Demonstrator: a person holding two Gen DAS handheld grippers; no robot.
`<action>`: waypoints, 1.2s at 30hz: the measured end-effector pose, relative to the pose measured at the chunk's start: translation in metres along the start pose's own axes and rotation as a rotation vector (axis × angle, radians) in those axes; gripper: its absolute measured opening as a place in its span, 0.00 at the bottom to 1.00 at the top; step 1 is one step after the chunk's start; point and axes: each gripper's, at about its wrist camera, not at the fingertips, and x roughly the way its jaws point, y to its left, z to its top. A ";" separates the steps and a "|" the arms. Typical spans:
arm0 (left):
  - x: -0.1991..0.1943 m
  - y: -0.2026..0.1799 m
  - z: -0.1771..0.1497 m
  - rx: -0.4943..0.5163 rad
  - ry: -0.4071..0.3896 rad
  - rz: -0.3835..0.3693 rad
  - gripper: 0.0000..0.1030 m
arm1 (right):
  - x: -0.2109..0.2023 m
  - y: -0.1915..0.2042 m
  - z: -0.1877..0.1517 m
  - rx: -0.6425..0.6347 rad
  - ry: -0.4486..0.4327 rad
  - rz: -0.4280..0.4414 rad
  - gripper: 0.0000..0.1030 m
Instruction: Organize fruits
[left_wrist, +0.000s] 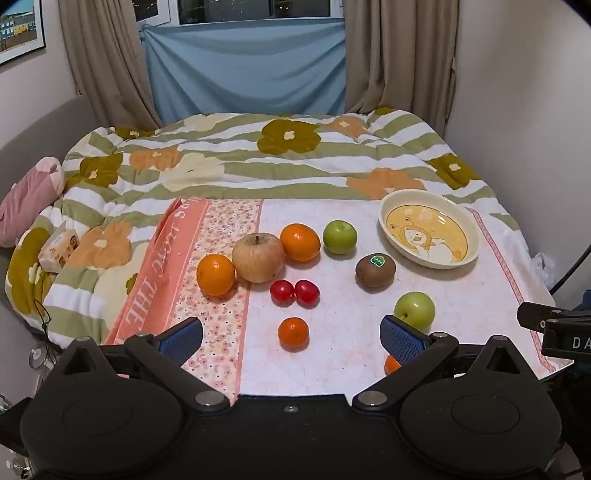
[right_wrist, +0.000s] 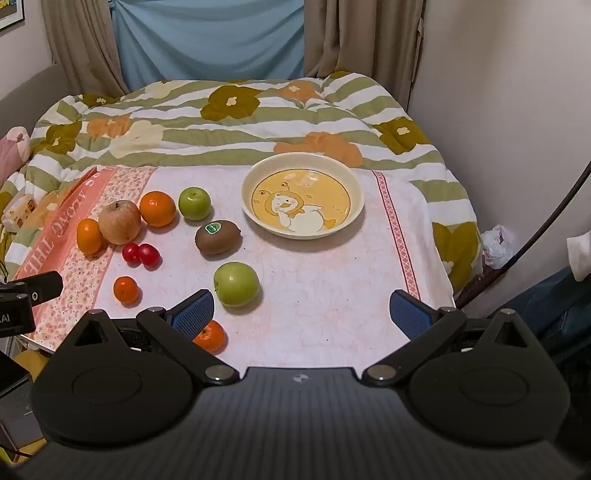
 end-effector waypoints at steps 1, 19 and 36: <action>0.002 0.000 0.001 0.002 0.005 0.003 1.00 | 0.000 0.001 0.000 -0.001 0.001 0.002 1.00; -0.004 0.002 -0.002 0.005 -0.052 0.017 1.00 | -0.001 0.002 -0.001 0.001 -0.001 -0.001 1.00; -0.007 0.004 0.000 0.006 -0.058 0.023 1.00 | 0.001 0.002 0.000 0.008 0.001 0.002 1.00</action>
